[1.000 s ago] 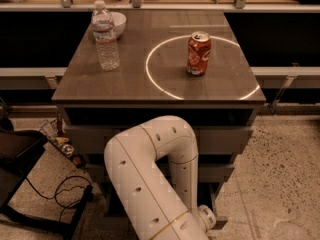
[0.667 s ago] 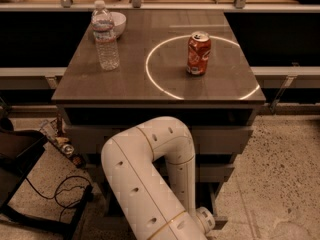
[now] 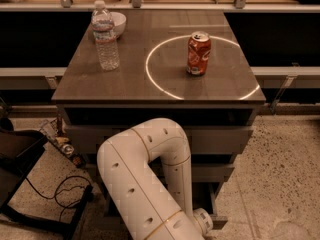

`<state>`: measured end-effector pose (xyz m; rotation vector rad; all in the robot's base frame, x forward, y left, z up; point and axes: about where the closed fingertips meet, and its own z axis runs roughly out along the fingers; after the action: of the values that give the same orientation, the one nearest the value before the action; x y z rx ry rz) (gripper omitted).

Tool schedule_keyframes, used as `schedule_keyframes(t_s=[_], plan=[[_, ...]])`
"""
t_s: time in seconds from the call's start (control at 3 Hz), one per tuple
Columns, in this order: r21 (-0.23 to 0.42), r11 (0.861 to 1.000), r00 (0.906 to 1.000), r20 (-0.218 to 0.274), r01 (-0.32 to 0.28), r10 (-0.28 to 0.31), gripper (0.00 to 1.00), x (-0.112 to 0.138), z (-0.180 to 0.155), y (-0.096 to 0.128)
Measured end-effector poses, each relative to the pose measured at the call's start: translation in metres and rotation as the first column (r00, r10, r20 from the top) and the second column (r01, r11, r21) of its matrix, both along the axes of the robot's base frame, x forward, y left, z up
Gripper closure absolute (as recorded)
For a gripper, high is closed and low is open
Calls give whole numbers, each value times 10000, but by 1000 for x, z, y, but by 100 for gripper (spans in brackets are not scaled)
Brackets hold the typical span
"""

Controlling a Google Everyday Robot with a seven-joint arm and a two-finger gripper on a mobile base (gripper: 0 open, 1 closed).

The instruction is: Close bottom drawer

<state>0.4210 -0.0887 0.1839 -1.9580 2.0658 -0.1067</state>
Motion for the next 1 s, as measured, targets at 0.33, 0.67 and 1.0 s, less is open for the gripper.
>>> schedule_keyframes(t_s=[0.33,0.67,1.0], plan=[[-139,9996,9995,218,246,-243,100,4,-22,4],[-102,9989,9945,951,458,-447,100,14,-54,6],[-20,9996,9802,1960,295,-285,100,37,-66,13]])
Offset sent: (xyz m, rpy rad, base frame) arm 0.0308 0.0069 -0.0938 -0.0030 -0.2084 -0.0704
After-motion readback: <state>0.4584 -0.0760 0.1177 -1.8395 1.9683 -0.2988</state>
